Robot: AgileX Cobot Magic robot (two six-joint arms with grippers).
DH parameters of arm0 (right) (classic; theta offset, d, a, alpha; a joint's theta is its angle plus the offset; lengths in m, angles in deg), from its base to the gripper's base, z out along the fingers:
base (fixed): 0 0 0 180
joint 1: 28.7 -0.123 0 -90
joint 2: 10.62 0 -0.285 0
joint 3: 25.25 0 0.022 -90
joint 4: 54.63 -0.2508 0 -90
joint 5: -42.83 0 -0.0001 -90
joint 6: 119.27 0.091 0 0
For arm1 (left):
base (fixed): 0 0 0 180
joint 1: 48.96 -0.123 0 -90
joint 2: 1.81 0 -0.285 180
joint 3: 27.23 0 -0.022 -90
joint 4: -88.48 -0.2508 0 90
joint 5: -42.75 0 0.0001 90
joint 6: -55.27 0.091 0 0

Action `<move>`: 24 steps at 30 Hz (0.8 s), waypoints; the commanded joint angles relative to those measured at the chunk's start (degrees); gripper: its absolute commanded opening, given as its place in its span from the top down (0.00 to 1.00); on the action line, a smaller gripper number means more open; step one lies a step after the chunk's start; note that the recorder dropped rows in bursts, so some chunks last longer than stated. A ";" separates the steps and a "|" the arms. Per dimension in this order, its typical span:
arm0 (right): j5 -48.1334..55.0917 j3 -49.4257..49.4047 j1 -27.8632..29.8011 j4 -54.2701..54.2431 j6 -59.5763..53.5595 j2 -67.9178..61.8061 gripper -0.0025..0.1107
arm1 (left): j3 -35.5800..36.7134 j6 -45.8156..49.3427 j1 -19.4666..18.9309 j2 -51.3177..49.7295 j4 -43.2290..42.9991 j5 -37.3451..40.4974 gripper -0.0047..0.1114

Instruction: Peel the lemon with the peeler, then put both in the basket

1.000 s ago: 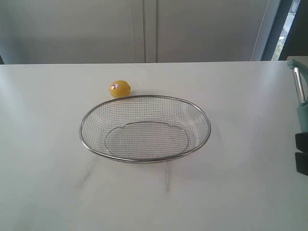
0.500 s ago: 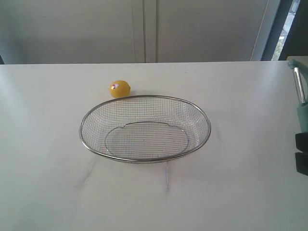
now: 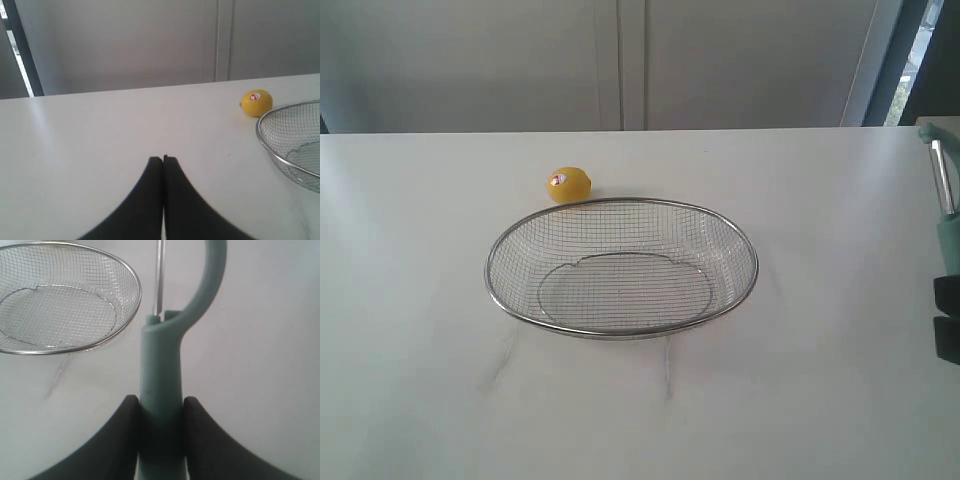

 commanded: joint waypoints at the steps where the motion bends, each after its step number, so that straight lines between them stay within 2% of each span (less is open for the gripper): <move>1: -0.75 -0.28 0.43 0.68 -0.62 0.37 0.98 | 0.16 0.00 0.38 0.18 0.51 -1.77 0.96; 4: -0.75 -0.28 0.43 0.68 -0.62 0.37 0.98 | 0.16 0.00 0.38 0.18 0.51 -3.13 0.96; 13: -0.75 -0.28 0.43 0.68 -0.62 0.37 0.98 | 0.16 -1.19 0.38 0.18 0.51 -15.58 0.96; 20: -0.75 -0.28 0.43 0.68 -0.62 0.37 0.98 | 0.16 -16.20 0.38 0.18 0.51 -26.49 0.96; 24: -0.75 -0.28 0.43 0.68 -0.62 0.37 0.98 | 0.16 -16.82 0.38 0.18 1.05 -37.66 0.96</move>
